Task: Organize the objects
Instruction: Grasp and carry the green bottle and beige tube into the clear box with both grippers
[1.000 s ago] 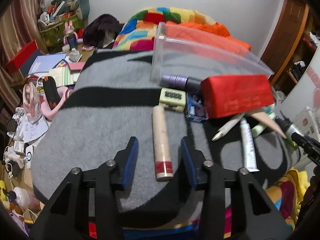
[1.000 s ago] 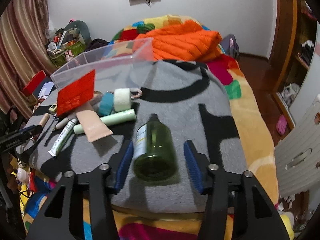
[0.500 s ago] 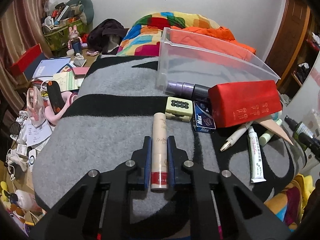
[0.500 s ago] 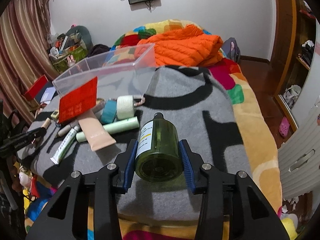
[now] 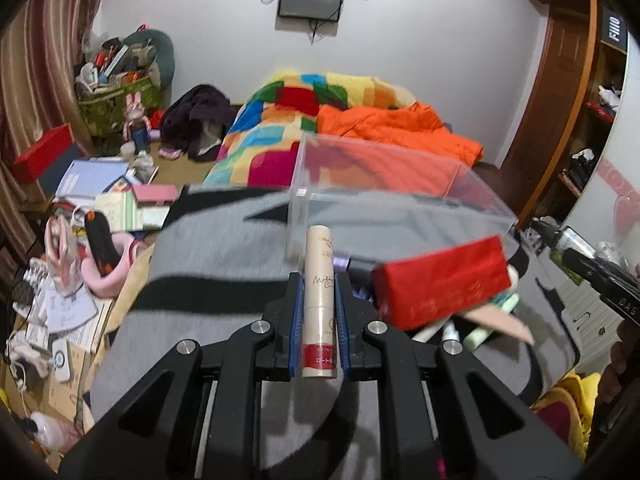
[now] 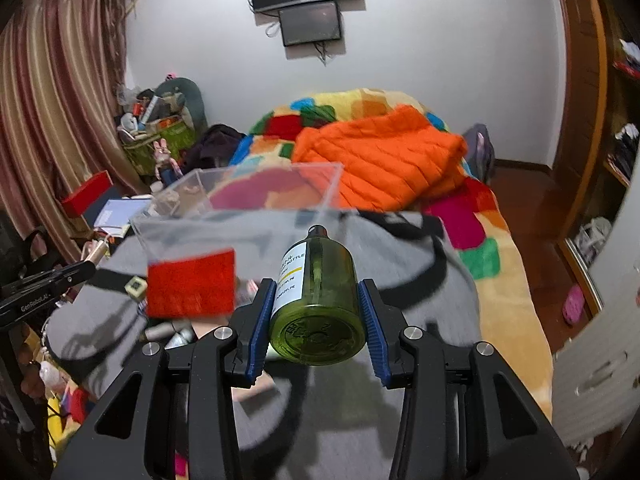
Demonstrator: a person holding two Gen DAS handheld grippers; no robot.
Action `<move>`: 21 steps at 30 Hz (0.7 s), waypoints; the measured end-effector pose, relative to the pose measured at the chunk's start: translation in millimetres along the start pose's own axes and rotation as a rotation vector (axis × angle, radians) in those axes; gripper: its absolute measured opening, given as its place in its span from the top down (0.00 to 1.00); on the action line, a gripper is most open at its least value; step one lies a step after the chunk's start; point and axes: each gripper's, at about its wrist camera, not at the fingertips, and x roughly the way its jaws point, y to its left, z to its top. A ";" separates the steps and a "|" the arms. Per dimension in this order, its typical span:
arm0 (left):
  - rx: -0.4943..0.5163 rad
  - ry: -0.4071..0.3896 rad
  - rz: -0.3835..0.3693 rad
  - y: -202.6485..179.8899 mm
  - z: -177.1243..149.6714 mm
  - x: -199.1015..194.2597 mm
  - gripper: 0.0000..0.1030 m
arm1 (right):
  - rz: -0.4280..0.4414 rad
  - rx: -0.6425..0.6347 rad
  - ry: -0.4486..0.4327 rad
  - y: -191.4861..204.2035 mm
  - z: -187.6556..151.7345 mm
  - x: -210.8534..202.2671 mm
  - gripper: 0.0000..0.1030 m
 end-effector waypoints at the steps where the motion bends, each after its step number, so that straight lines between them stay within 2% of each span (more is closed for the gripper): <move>1: 0.006 -0.005 -0.002 -1.3 3.4 0.3 0.86 | 0.008 -0.003 -0.002 1.8 4.0 2.7 0.63; 11: 0.037 0.013 -0.047 -8.5 44.9 27.9 0.86 | 0.063 -0.011 0.009 13.0 45.8 40.8 0.63; 18: 0.009 0.085 -0.116 -6.3 70.3 59.6 0.86 | 0.093 -0.028 0.071 15.8 68.0 73.5 0.63; 21: 0.016 0.117 -0.118 -9.1 77.4 73.9 0.86 | 0.103 -0.039 0.109 17.7 74.1 90.1 0.63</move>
